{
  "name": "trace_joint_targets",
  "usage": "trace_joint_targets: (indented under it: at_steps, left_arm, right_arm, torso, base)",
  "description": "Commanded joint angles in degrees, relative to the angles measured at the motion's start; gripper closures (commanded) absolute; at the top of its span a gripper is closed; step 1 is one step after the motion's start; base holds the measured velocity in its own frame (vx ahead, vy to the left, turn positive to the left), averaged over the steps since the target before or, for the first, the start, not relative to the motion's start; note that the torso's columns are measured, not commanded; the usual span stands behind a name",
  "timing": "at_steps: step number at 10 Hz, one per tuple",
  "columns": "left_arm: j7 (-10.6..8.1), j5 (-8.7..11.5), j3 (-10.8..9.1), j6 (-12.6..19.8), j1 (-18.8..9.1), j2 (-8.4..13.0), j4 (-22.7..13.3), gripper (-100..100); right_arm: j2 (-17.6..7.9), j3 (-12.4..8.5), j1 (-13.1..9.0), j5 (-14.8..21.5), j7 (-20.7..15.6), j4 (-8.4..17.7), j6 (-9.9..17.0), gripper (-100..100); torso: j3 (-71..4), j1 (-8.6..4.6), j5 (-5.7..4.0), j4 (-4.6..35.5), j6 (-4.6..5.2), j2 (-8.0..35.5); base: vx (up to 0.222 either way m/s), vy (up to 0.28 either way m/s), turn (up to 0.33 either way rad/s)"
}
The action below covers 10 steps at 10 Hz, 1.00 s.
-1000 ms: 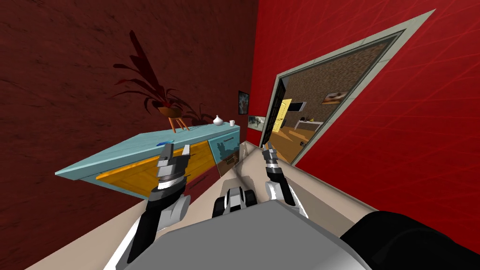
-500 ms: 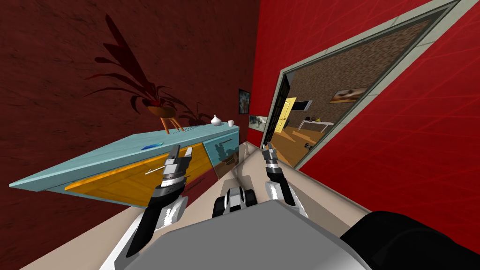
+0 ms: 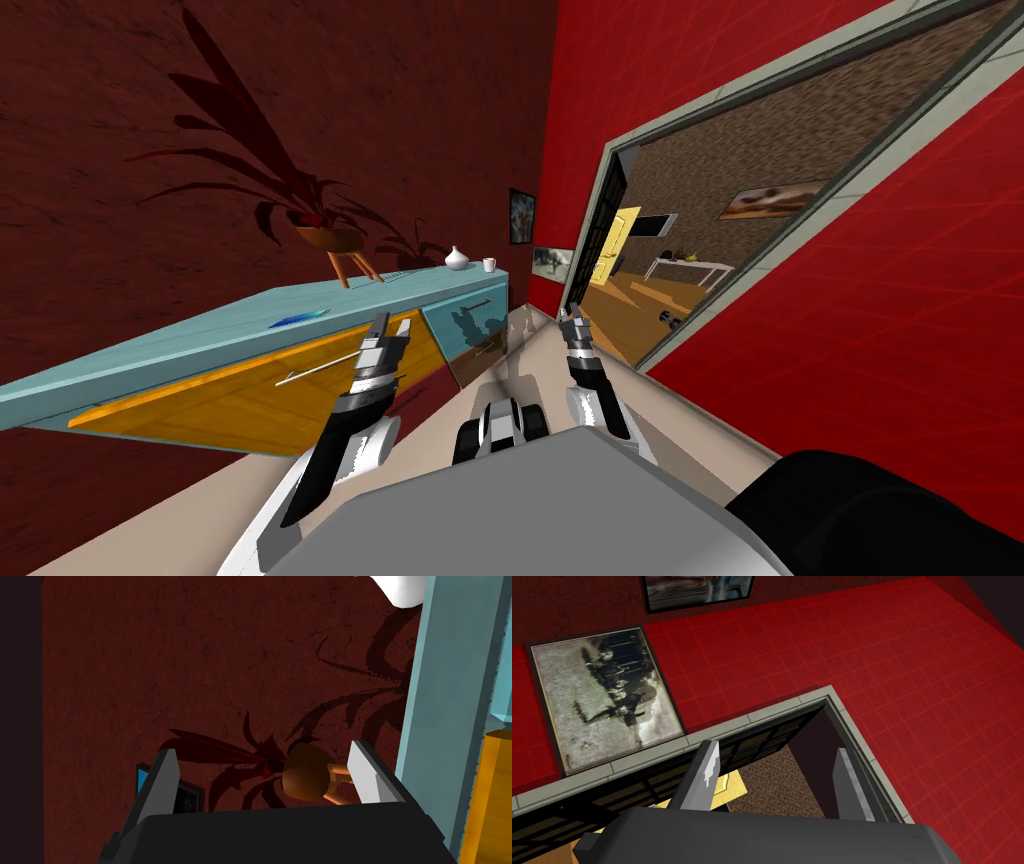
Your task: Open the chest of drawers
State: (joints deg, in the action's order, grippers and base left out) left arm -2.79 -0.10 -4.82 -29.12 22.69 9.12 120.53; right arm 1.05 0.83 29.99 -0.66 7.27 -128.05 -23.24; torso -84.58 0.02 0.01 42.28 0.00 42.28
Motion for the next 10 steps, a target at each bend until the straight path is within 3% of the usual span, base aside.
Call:
trace_joint_targets:
  at_steps: [1, 10]
  left_arm:
    - [-0.29, 1.4, -1.26, 1.8, -1.0, -0.3, -3.1, -100]
    - [-1.30, 6.6, -5.81, 7.9, -4.6, 0.6, -14.5, -100]
  right_arm:
    - [0.0, 0.0, 0.0, 0.0, 0.0, 0.0, 0.0, 0]
    - [0.0, 0.0, 0.0, 0.0, 0.0, 0.0, 0.0, 0]
  torso:
    - [0.0, -0.10, -0.03, 0.0, 0.00, -0.1]
    - [0.0, -0.09, -0.02, 0.0, -0.01, 0.0]
  base:
    - [0.121, -0.153, 0.083]
    - [0.121, -0.168, 0.087]
